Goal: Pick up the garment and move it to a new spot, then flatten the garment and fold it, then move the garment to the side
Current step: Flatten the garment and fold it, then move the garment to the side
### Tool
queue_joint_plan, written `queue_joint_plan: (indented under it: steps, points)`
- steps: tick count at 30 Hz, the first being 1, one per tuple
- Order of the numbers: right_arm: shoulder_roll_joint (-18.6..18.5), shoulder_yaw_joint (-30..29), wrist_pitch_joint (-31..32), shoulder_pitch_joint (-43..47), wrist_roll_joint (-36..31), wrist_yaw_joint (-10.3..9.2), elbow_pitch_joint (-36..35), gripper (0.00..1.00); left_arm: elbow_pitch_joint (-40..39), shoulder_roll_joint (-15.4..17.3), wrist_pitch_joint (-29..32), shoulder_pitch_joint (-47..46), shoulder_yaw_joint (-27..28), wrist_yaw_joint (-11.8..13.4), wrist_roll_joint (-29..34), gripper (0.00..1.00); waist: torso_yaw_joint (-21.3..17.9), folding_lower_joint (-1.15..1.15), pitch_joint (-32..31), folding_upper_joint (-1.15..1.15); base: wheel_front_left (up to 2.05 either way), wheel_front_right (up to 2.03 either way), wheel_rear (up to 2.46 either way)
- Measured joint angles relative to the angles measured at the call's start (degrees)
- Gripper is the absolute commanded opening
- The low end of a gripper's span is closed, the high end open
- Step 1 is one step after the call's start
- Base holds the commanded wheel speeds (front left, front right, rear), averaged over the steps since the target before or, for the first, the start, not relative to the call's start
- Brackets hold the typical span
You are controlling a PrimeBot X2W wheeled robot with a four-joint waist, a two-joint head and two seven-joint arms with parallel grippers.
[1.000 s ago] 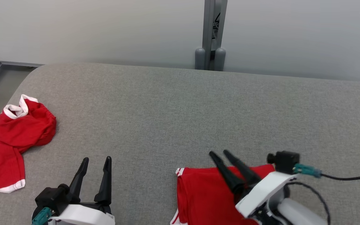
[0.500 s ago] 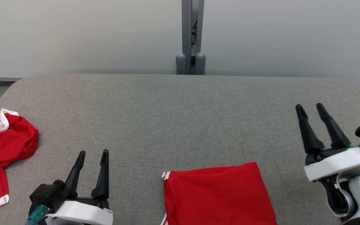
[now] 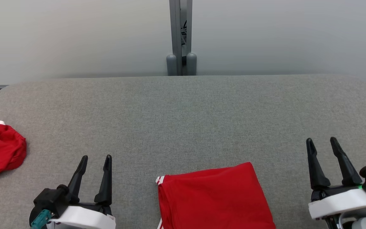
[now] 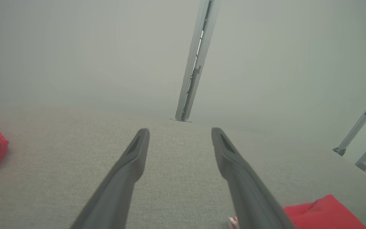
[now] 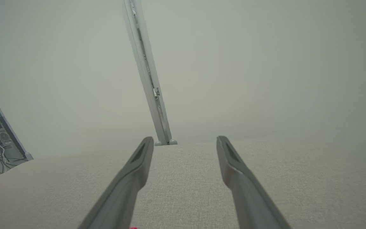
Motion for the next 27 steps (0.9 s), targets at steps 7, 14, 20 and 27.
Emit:
queue_joint_plan:
  steps: [7,14,20,27]
  points:
    - [0.3,0.2,0.0,2.1,-0.3,0.01,0.0,1.00,0.3,0.0,0.0,0.1,0.5,0.0,2.3,1.00,0.1,0.00,0.3,0.00,0.00,0.00,0.00]
    - [-1.0,5.8,0.0,2.0,6.0,0.01,2.4,1.00,0.1,0.0,0.0,0.1,0.1,0.0,1.9,1.00,0.7,0.00,0.6,0.00,0.00,0.00,0.00]
    - [-5.8,15.6,0.9,1.2,17.4,0.00,10.8,1.00,0.4,0.0,0.0,0.0,-0.4,0.0,1.4,1.00,1.6,0.00,1.8,0.00,0.00,0.00,0.00]
    - [-8.6,24.4,4.2,-2.7,30.0,0.00,13.6,1.00,0.8,0.0,0.0,-1.3,-0.1,0.0,0.8,1.00,3.3,0.00,3.7,0.00,0.00,0.00,0.00]
